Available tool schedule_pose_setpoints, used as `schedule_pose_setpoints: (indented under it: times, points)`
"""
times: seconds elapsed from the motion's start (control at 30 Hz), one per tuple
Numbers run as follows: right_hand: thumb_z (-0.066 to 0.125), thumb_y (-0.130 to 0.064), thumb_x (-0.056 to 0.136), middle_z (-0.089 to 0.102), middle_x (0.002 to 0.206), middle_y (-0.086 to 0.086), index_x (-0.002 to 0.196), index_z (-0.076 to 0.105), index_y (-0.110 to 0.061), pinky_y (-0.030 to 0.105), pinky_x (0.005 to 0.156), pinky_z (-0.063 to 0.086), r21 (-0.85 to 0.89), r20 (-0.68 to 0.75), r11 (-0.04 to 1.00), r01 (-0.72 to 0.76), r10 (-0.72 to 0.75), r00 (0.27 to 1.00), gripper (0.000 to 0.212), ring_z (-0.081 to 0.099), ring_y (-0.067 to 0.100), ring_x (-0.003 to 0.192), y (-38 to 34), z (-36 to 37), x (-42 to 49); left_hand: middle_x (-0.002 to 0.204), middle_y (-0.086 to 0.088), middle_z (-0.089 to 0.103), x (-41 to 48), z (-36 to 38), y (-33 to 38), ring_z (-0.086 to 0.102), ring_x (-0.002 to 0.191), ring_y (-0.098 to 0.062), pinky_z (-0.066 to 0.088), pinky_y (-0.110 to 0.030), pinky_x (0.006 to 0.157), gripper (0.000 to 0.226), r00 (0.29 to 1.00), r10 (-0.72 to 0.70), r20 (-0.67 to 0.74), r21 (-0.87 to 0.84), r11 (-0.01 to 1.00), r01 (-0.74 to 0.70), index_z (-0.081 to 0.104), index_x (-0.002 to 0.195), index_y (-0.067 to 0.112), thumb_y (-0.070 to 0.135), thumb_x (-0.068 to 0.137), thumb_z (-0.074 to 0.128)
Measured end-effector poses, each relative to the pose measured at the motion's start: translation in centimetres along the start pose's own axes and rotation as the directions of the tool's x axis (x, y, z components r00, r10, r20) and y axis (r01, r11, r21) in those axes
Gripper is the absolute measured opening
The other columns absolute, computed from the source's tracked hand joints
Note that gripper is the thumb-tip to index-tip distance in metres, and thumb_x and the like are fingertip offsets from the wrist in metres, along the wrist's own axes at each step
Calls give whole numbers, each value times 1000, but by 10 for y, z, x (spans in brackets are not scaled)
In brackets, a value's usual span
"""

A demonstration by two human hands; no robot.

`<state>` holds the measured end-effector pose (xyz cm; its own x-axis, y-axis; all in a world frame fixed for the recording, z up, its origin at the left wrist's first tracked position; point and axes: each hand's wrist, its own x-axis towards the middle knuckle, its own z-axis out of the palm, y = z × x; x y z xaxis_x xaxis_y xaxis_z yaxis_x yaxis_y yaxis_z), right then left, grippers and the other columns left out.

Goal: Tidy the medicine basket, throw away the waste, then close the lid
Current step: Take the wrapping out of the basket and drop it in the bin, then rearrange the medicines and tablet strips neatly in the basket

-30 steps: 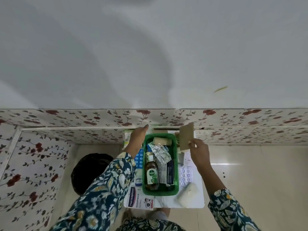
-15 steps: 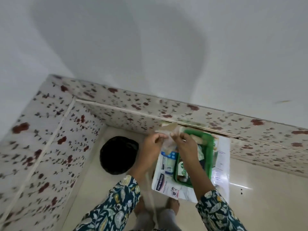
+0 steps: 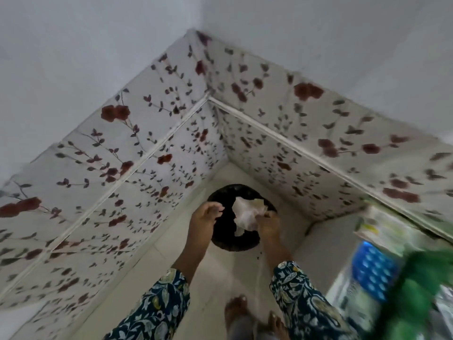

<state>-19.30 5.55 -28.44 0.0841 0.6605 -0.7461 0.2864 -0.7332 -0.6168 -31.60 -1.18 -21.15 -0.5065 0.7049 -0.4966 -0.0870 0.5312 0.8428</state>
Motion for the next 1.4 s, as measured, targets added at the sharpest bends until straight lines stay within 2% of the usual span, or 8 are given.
schedule_pose_setpoints:
  times: [0.1,0.23,0.6,0.73,0.87,1.1,1.27,1.4]
  points:
    - [53,2,87,63,105,23,105,58,8,36,72,53,59,82,996,-74,69,994,19,60,34,87,26,38,39,100,-11,64,34,-7,-43,59,94,-23,44,-20,75,12,999,-29,-23,36,999,30,60,90,10,12,94,49]
    - [48,5,88,55,77,5,74,53,-11,11,41,47,65,216,986,-152,135,967,22,51,11,61,44,59,66,98,-7,64,58,-11,-81,60,95,-21,43,-16,72,13,998,-53,-38,114,992,57,62,87,13,15,94,51]
    - [40,-2,93,53,74,4,75,52,-12,24,58,43,246,229,953,-175,118,966,25,55,15,60,-2,-2,-15,96,-6,63,13,-11,-13,58,94,-22,40,-28,76,26,997,-73,35,105,992,69,61,74,22,9,93,48]
    - [36,-1,96,56,74,5,80,54,-7,15,42,44,276,134,952,-131,97,986,25,58,11,54,-27,-55,-75,97,-7,63,-30,10,34,58,93,-18,42,-24,75,18,984,-66,165,144,989,43,61,83,15,10,93,48]
    - [38,3,90,59,71,4,86,59,-6,21,53,41,328,-25,944,-40,51,998,23,53,15,60,-36,-120,-132,100,-11,65,-73,39,63,60,95,-22,48,-31,83,18,950,-73,302,219,976,6,63,98,5,12,95,47]
    - [37,1,92,57,71,6,71,56,-11,23,51,41,489,-156,872,-12,101,983,32,55,16,54,-1,-222,-192,77,-1,61,-142,104,70,56,72,-12,39,-4,51,13,861,-64,504,298,949,-104,59,88,10,3,91,49]
    - [39,4,90,57,72,5,73,56,-13,21,49,42,498,-188,867,-16,126,974,29,54,16,59,44,-261,-213,81,-11,60,-179,140,36,55,84,-22,44,-31,79,22,804,-120,582,411,897,-163,56,68,22,8,85,55]
    - [46,3,89,59,75,5,76,57,-16,21,50,48,497,-183,867,-21,129,975,25,60,8,46,75,-268,-219,96,-21,65,-194,145,4,55,86,-19,41,-29,74,10,816,-154,558,515,835,-195,63,91,6,4,88,54]
